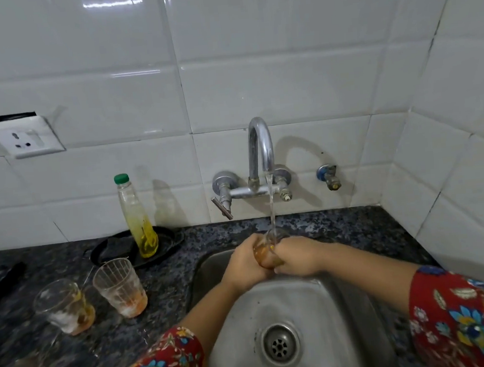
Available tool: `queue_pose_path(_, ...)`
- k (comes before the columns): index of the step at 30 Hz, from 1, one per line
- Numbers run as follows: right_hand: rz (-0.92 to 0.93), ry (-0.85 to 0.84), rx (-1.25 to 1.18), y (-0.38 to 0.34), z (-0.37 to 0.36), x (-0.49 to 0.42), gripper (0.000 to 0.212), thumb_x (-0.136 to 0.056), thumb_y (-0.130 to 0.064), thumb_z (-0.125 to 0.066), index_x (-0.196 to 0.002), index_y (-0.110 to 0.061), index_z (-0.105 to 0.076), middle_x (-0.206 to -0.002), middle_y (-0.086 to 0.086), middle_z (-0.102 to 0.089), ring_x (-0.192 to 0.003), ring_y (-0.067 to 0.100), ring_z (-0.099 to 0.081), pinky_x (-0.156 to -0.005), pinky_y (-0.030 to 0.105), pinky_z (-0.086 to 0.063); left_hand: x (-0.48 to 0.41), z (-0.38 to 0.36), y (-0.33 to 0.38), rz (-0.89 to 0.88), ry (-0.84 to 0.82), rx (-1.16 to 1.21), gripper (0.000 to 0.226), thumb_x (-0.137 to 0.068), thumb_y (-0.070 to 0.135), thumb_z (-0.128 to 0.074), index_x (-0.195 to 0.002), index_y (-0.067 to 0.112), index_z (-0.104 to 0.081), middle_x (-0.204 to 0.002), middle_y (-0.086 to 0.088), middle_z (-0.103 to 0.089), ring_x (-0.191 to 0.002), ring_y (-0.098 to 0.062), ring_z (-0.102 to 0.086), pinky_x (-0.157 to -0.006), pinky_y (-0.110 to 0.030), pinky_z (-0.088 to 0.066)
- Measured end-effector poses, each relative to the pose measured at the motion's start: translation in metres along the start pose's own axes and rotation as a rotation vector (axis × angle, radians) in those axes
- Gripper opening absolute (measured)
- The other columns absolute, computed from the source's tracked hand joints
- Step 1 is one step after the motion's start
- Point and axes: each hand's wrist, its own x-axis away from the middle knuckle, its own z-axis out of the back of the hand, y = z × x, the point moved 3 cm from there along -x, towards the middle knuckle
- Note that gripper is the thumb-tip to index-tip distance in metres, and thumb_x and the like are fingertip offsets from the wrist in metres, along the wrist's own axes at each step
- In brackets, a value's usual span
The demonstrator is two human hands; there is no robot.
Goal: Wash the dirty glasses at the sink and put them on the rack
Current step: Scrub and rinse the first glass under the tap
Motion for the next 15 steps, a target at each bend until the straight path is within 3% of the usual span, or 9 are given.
queue_pose_path(3,0.251,0.235,0.248,0.005,0.01,0.011,0.007,-0.084,-0.01,-0.063,-0.089,-0.011,-0.069,-0.091,0.009,-0.071,-0.082,0.026,-0.068,-0.074,0.033,-0.055,-0.005,0.011,0.005,-0.069,-0.15,-0.158,0.055,-0.062,0.024,-0.085,-0.11,0.025,-0.058,-0.098,0.019,-0.06,-0.089,0.006,-0.059,-0.078,-0.002,-0.044)
queue_pose_path(5,0.099,0.127,0.155,0.003,0.014,0.008,0.015,-0.086,-0.006,-0.055,-0.095,-0.007,-0.067,-0.101,0.013,-0.068,-0.093,0.029,-0.064,-0.084,0.038,-0.053,-0.004,0.012,0.011,-0.085,-0.111,-0.101,0.048,-0.064,0.022,-0.083,-0.105,0.022,-0.059,-0.096,0.014,-0.065,-0.089,0.0,-0.063,-0.077,-0.008,-0.047)
queue_pose_path(7,-0.136,-0.08,-0.131,-0.003,0.005,-0.004,0.015,-0.08,-0.003,-0.055,-0.091,-0.004,-0.065,-0.099,0.016,-0.067,-0.09,0.031,-0.062,-0.08,0.041,-0.052,-0.001,0.007,0.012,-0.067,0.034,-0.142,0.051,-0.061,0.026,-0.081,-0.107,0.022,-0.059,-0.101,0.009,-0.067,-0.092,-0.006,-0.064,-0.081,-0.021,-0.052)
queue_pose_path(9,-0.186,-0.102,-0.321,-0.004,0.001,-0.013,0.014,-0.078,-0.003,-0.056,-0.089,-0.003,-0.065,-0.095,0.017,-0.068,-0.085,0.03,-0.062,-0.077,0.039,-0.051,0.001,0.003,0.009,-0.069,0.147,-0.139,0.053,-0.058,0.027,-0.079,-0.107,0.026,-0.057,-0.1,0.01,-0.066,-0.091,-0.006,-0.063,-0.081,-0.024,-0.053)
queue_pose_path(11,-0.121,-0.017,-0.181,0.003,0.003,-0.007,0.019,-0.083,-0.007,-0.054,-0.098,-0.007,-0.065,-0.099,0.013,-0.067,-0.089,0.029,-0.064,-0.079,0.041,-0.052,-0.003,0.008,0.011,-0.064,0.058,-0.031,0.055,-0.059,0.017,-0.084,-0.104,0.029,-0.056,-0.096,0.013,-0.065,-0.089,0.0,-0.063,-0.078,-0.013,-0.049)
queue_pose_path(12,-0.042,0.046,0.009,0.006,0.006,-0.002,0.02,-0.086,-0.008,-0.052,-0.101,-0.008,-0.065,-0.101,0.011,-0.067,-0.091,0.029,-0.064,-0.08,0.041,-0.053,-0.005,0.011,0.011,-0.071,-0.038,-0.006,0.057,-0.059,0.013,-0.086,-0.104,0.03,-0.055,-0.096,0.014,-0.064,-0.089,0.003,-0.062,-0.078,-0.009,-0.047)
queue_pose_path(14,0.084,0.116,0.258,0.009,0.009,0.005,0.021,-0.088,-0.008,-0.051,-0.1,-0.012,-0.068,-0.103,0.008,-0.068,-0.094,0.028,-0.064,-0.083,0.041,-0.053,-0.01,0.016,0.013,-0.095,-0.163,-0.029,0.054,-0.057,0.015,-0.087,-0.102,0.025,-0.058,-0.098,0.014,-0.065,-0.09,0.005,-0.062,-0.082,-0.013,-0.047)
queue_pose_path(15,0.049,0.083,0.233,0.009,0.007,0.005,0.021,-0.085,-0.007,-0.053,-0.098,-0.013,-0.068,-0.103,0.007,-0.068,-0.095,0.027,-0.063,-0.084,0.04,-0.052,-0.01,0.014,0.013,-0.094,-0.157,-0.041,0.052,-0.056,0.019,-0.085,-0.102,0.021,-0.06,-0.099,0.011,-0.066,-0.091,0.002,-0.063,-0.084,-0.021,-0.05)
